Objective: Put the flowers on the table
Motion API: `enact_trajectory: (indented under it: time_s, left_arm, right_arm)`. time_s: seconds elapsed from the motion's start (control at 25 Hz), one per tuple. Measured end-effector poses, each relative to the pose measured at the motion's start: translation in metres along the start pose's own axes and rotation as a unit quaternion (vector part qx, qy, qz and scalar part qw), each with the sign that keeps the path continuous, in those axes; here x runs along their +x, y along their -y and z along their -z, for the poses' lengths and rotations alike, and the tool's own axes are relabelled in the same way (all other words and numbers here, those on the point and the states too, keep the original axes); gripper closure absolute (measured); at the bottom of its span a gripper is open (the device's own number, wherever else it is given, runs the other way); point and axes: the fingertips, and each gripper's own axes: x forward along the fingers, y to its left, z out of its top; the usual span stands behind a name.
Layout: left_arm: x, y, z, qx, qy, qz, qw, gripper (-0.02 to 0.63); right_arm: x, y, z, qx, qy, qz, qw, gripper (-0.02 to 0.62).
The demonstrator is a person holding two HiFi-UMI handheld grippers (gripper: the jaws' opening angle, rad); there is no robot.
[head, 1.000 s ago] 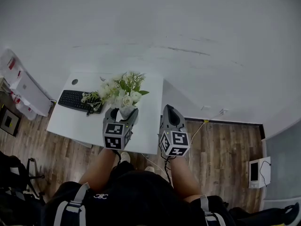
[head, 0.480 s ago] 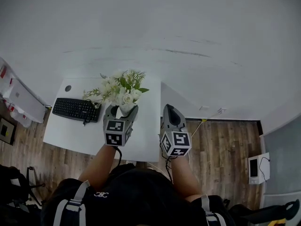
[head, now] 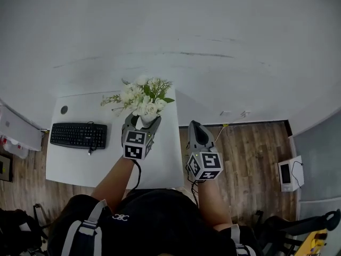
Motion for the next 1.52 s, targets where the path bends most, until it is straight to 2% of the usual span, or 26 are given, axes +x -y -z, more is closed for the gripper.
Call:
enact_trajectory:
  time_s: [0.32,0.76,1.16,1.52]
  left_arm:
    - [0.075,-0.01,0.014,0.02,0.003,0.05,0.9985,0.262]
    - [0.177,-0.031,0.037,0.052,0.013,0.07,0.9961,0.262]
    - [0.247,-0.062,0.041,0.03,0.022,0.039,0.9985,0.262]
    - [0.268,-0.071,0.059,0.021,0.015,0.029,0.9992,0.262]
  right_arm:
    - [-0.01,0.035,0.024,0.002,-0.028,0.075,0.997,0.591]
    - [-0.031,0.062,0.076,0.007,-0.09,0.143,0.986,0.591]
    - [-0.042,0.074,0.103,0.006,-0.126,0.171,0.977,0.591]
    - [-0.05,0.1,0.106,-0.005,-0.141,0.201,0.97,0.591]
